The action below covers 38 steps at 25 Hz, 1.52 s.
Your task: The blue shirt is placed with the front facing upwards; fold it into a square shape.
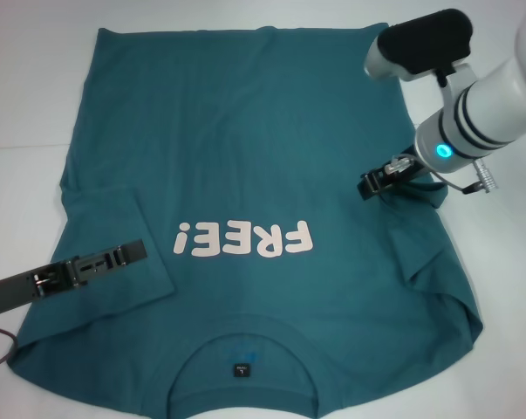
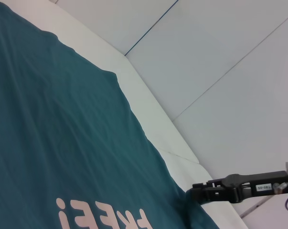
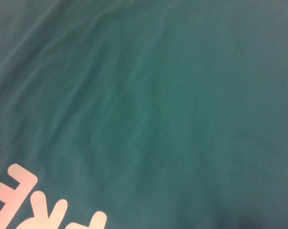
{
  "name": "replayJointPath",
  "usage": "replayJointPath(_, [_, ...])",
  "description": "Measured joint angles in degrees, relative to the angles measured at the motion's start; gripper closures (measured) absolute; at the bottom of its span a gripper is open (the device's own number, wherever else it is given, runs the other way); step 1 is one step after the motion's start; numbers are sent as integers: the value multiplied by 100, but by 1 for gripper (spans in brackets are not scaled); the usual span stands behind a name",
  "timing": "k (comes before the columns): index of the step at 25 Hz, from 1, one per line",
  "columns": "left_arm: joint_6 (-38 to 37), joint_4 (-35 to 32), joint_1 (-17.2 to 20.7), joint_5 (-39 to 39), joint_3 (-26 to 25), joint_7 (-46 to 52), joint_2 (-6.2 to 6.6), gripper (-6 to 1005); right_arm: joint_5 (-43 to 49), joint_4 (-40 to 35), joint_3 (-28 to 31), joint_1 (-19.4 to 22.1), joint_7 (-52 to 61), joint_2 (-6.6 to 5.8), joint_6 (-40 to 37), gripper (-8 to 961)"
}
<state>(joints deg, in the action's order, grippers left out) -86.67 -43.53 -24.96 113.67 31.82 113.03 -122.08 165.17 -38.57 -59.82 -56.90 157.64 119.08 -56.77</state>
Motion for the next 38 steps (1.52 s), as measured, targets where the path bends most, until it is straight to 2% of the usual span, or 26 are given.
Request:
replayJointPath(9, [2, 4, 0, -2, 0, 0, -6, 278, -6, -682, 254, 226, -50, -133, -1143, 620])
replayJointPath(15, [1, 3, -34, -3, 2, 0, -16, 278, 19, -703, 254, 338, -33, -175, -1435, 620])
replayJointPath(23, [0, 2, -36, -3, 0, 0, -21, 278, 57, -688, 221, 451, -15, -170, -1329, 619])
replayJointPath(38, [-11, 2, -6, -3, 0, 0, -26, 278, 214, -325, 227, 395, -67, -22, -1107, 619])
